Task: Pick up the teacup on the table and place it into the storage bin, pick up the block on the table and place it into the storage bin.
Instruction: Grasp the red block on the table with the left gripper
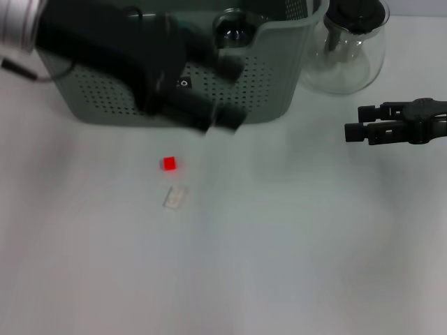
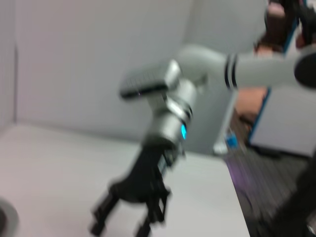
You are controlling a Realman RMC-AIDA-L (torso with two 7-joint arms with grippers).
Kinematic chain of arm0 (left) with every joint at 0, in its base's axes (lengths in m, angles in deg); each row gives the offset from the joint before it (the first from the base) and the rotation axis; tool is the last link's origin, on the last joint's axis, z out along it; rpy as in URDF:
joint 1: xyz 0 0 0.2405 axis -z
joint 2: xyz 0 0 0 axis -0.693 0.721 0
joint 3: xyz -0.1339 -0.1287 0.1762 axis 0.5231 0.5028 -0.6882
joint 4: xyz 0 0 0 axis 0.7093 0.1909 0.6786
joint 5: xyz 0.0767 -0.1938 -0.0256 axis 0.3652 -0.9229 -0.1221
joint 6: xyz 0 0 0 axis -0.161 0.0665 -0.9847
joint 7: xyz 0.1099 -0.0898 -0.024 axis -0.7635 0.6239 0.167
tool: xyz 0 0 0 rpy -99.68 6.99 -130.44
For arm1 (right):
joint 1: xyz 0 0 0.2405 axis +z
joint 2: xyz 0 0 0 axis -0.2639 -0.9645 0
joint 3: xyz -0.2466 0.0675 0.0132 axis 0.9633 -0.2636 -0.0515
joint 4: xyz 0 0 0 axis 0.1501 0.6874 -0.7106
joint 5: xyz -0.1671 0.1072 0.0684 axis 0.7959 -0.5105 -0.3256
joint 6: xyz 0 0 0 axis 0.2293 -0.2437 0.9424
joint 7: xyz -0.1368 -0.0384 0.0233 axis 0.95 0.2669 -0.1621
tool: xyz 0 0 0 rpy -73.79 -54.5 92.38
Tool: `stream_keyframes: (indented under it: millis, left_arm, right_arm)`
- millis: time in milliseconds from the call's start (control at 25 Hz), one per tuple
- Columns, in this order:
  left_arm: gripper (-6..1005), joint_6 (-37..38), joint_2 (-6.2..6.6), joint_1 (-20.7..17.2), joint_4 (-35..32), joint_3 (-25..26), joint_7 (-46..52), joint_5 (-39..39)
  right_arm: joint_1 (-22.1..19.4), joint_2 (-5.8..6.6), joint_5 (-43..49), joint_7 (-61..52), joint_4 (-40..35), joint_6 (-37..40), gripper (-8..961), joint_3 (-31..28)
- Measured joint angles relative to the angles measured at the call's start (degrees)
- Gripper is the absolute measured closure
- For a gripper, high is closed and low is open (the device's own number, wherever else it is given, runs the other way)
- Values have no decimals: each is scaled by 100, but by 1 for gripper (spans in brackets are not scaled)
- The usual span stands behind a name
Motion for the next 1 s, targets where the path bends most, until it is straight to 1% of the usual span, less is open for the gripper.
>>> stream_keyframes:
  millis: [160,320,400,520,720,840,1000]
  left_arm:
    - [293,26,-113,-157,-208,-417,6,866]
    - [292,-252,-218,-175,-108,-634,-217,1826]
    - [292,-646,-272,-175,44,-712,-409,2256]
    - [292,-1285,-327,-150,321,-915,-532,2685]
    - [291,-2448,-457,-134,786,-1479,-575,3309]
    - [291,-2929,-540,-114,955,-1606,-554,3573]
    - [292,-3356,-609,-40,1197,-1639,-452,3887]
  right_arm:
    - [-2,-1,0,1,0,0,12,0]
    - [-2,-8,0,1,-3,0,12,0]
    - [-2,-10,0,1,2,-1,12,0]
    - [-1,-24,0,2,7,-1,12,0]
    - [-2,-39,0,-7,2,-2,12,0]
    - [2,-41,0,-19,-3,-1,11,0]
    - [8,-40,0,-18,-1,-23,11,0]
